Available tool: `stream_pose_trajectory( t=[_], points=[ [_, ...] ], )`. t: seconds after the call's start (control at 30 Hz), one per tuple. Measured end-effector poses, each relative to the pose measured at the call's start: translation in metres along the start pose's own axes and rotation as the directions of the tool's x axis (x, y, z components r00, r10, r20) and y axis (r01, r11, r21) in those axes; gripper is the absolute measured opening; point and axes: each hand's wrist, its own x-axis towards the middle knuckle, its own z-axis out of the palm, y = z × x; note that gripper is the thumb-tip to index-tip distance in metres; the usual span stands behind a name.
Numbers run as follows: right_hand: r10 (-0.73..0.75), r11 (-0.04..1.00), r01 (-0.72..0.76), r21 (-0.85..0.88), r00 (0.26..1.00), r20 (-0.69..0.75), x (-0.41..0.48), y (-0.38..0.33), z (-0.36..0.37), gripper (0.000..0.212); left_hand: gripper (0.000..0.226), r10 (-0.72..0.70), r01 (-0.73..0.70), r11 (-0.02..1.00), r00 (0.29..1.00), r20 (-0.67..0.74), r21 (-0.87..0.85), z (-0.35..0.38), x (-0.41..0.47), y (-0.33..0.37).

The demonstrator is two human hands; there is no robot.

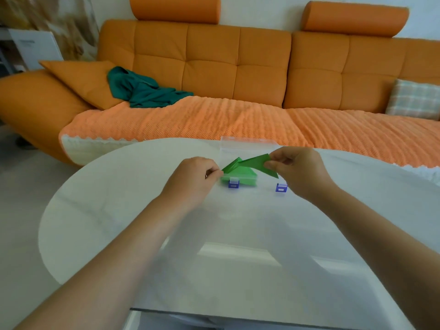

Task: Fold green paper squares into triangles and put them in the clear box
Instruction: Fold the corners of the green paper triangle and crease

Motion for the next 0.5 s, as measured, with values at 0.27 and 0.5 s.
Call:
stream_pose_trajectory(
  t=[0.27, 0.5],
  points=[
    [0.041, 0.954, 0.065, -0.293, 0.938, 0.343, 0.057, -0.008, 0.034, 0.008, 0.054, -0.226, 0.232, 0.972, 0.959, 0.17, -0.02, 0.022, 0.012, -0.006],
    [0.076, 0.916, 0.104, -0.387, 0.902, 0.425, 0.074, -0.007, 0.032, 0.013, 0.043, -0.199, 0.203, 0.979, 0.958, 0.206, 0.003, 0.028, 0.013, -0.004]
  ],
)
